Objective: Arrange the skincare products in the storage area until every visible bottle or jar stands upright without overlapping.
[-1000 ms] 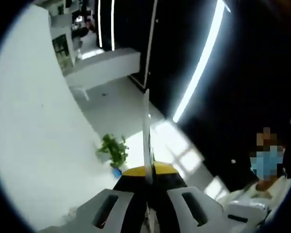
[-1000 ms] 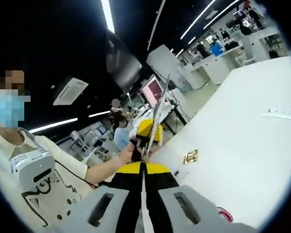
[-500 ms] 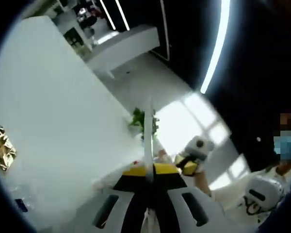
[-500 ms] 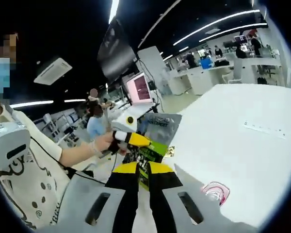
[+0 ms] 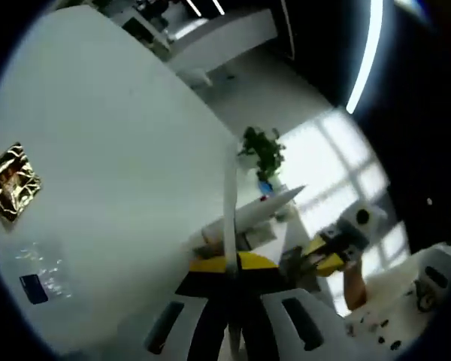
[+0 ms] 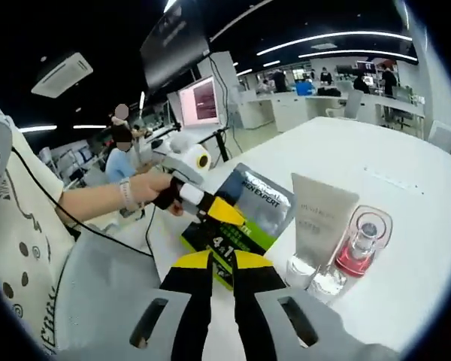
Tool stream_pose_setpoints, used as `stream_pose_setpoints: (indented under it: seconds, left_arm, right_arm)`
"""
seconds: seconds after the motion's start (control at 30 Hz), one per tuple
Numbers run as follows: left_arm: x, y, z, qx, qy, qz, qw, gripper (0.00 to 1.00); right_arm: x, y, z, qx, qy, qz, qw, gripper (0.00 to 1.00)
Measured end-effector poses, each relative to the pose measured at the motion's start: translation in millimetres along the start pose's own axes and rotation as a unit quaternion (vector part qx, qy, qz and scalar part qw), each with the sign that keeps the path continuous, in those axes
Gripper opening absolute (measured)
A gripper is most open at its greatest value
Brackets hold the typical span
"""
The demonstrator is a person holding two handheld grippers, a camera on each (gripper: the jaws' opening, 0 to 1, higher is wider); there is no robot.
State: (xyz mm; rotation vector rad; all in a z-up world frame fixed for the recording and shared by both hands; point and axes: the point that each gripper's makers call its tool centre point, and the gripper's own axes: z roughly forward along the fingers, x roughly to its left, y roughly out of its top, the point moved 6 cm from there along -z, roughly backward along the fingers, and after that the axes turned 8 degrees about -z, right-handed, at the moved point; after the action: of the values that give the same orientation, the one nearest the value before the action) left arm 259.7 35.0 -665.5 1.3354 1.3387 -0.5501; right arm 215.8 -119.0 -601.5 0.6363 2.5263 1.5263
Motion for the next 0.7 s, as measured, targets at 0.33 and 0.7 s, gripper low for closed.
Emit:
stream_pose_setpoints:
  seconds: [0.33, 0.7]
  left_arm:
    - [27.0, -8.3, 9, 0.02, 0.044, -0.008, 0.9988, 0.0]
    - [35.1, -18.7, 22, 0.016, 0.046, -0.017, 0.9987, 0.0]
  right_arm:
    - [5, -32.8, 30, 0.047, -0.018, -0.012, 0.9986, 0.12]
    - [2, -49.7, 55, 0.08, -0.054, -0.039, 0.9946, 0.14]
